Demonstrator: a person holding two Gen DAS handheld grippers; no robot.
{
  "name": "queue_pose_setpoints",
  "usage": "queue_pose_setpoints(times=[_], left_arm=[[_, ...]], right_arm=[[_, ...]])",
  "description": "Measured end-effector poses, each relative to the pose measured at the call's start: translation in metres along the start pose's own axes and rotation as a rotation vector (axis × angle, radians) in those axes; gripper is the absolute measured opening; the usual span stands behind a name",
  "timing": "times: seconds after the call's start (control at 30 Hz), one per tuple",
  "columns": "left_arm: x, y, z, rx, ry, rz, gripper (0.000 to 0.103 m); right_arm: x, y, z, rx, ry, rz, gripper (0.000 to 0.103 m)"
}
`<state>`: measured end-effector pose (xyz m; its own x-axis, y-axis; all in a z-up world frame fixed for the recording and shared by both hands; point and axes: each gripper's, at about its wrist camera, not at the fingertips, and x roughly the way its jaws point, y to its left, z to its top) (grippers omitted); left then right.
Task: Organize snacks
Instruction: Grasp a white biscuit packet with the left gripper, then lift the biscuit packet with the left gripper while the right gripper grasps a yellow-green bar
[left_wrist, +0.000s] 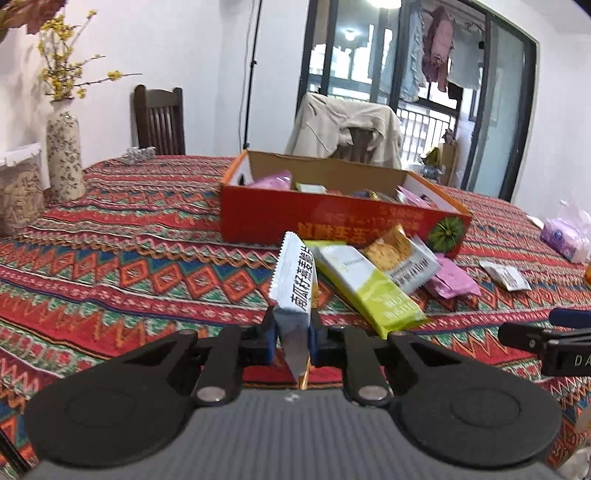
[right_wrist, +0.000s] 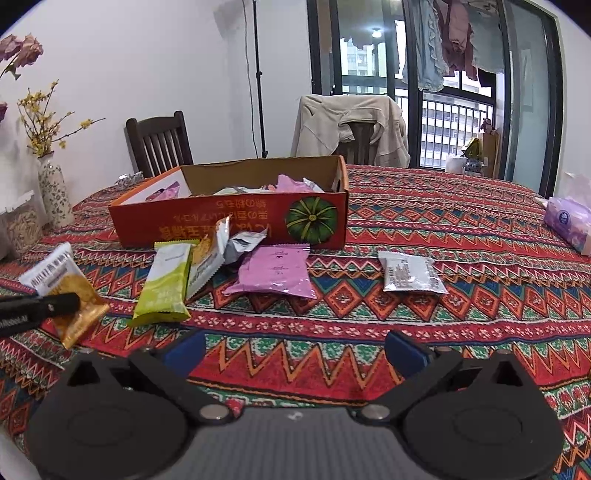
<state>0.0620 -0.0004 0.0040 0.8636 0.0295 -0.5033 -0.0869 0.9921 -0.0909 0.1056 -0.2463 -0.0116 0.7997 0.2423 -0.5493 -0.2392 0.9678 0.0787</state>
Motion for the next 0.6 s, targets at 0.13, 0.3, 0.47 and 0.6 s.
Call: queue_pose_setpoints(times=[0.13,0.3,0.47,0.6], left_arm=[[-0.001,0.012,0.005,-0.008,-0.028,0.018,0.016],[0.0,0.025,0.01,-0.013,-0.05,0.032,0.016],[0.002,0.037,0.013,-0.02,-0.068,0.047,0.016],[0.004,0.049,0.016,-0.023,-0.076,0.059,0.016]], right_arm=[[0.005,0.014,0.009,-0.029,-0.017,0.024,0.103],[0.014,0.045,0.027,-0.101,-0.051,0.127,0.089],[0.043,0.085,0.051,-0.18,-0.037,0.192,0.067],[0.075,0.11,0.063,-0.209,0.025,0.216,0.053]])
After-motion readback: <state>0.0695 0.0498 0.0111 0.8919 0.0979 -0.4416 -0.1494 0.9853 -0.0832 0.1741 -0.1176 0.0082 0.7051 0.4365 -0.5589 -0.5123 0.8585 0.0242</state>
